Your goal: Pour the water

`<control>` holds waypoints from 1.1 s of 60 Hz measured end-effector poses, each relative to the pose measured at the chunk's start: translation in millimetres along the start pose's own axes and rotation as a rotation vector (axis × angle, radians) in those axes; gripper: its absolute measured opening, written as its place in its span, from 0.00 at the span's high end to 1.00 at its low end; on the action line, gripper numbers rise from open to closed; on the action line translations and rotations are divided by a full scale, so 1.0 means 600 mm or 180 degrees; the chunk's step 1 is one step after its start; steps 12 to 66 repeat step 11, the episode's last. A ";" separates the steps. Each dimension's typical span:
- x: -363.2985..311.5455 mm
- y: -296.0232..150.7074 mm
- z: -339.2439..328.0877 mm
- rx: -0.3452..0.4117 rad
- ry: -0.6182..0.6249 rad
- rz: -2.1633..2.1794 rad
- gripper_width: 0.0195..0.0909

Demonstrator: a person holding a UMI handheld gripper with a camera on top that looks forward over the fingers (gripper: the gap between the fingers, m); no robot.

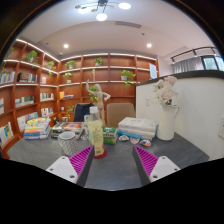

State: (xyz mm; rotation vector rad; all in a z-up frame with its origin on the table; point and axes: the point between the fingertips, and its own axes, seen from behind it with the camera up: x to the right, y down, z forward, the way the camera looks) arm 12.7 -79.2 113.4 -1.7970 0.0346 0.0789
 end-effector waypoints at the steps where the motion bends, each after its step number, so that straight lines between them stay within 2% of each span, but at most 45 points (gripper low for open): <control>1: 0.000 0.001 0.000 -0.0002 0.0000 0.0004 0.20; 66: -0.007 0.006 0.005 -0.0034 -0.0035 0.0004 0.20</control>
